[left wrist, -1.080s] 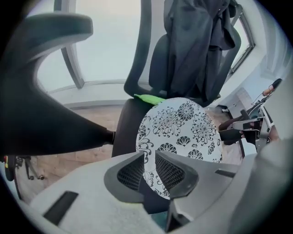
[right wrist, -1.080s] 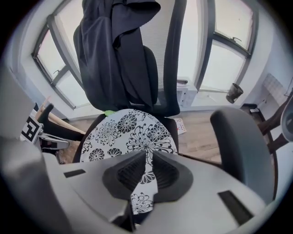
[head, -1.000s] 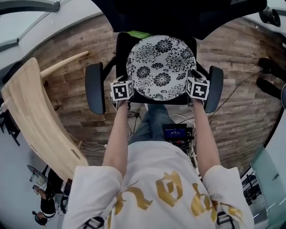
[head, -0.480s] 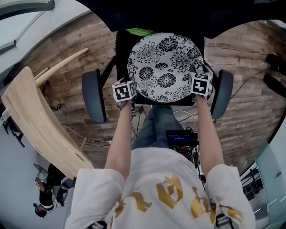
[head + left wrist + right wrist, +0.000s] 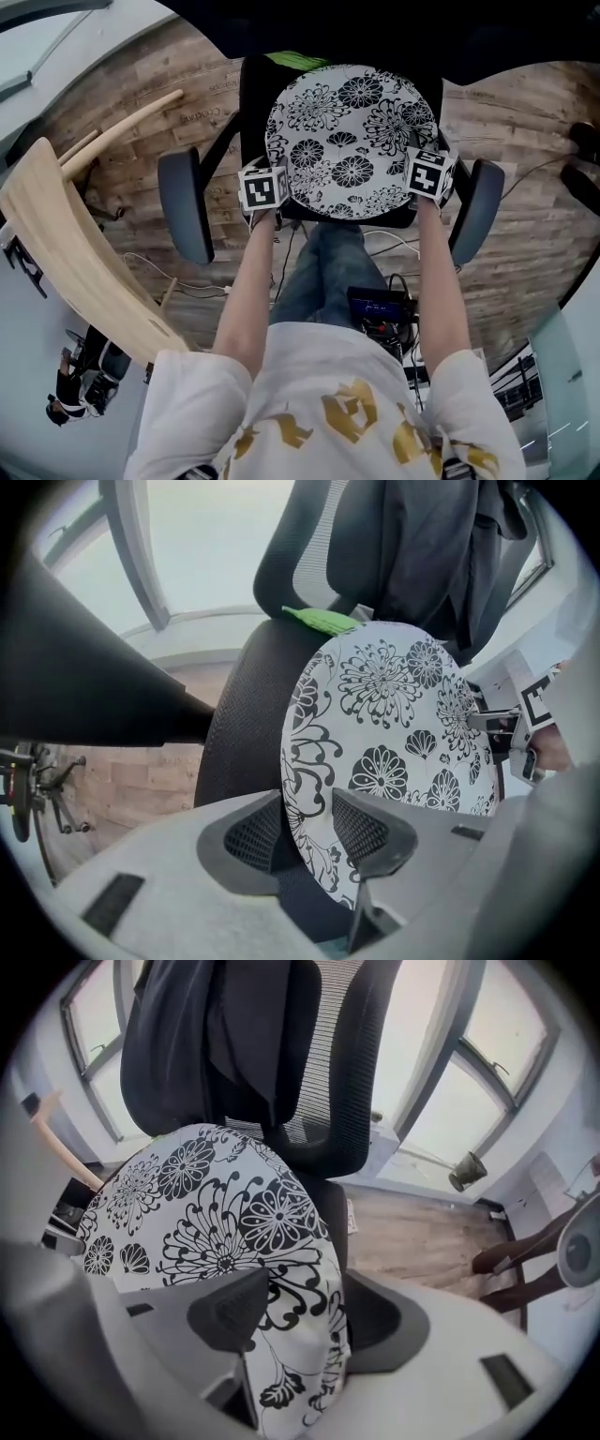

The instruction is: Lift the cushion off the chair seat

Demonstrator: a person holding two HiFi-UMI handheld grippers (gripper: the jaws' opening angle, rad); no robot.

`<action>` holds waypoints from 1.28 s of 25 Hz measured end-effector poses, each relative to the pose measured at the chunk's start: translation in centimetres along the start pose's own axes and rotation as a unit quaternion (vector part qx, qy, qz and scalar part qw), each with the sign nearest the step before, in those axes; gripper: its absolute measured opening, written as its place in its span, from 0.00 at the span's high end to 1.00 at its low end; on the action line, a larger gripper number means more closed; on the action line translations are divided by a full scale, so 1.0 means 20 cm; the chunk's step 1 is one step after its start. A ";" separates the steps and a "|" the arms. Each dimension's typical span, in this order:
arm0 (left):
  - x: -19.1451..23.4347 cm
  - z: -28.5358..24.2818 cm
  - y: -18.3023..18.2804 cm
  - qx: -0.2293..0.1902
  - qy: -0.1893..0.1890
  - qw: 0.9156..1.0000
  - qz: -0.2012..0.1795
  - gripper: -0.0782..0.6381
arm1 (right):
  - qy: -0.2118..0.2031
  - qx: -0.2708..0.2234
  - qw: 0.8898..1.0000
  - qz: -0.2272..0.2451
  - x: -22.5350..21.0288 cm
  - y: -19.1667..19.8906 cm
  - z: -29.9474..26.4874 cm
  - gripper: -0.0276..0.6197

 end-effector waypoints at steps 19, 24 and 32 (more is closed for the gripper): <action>-0.02 -0.03 -0.02 0.016 0.006 1.000 0.004 0.85 | -0.046 0.034 0.995 0.081 0.05 -0.04 -0.04 0.90; -0.03 -0.01 -0.05 0.021 0.006 1.000 -0.006 0.85 | -0.045 0.050 0.992 0.103 0.05 -0.07 -0.03 0.89; -0.04 0.05 -0.05 0.025 0.023 0.999 0.009 0.85 | -0.040 0.054 0.993 0.094 0.06 -0.07 0.05 0.89</action>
Point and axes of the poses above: the fingertips, and each gripper's own axes: z backward along the fingers, x to its left, y out of its underside, the point moved 10 cm from there along z, backward along the fingers, and after that the axes turned 4 degrees about x, right-handed, at the moved point
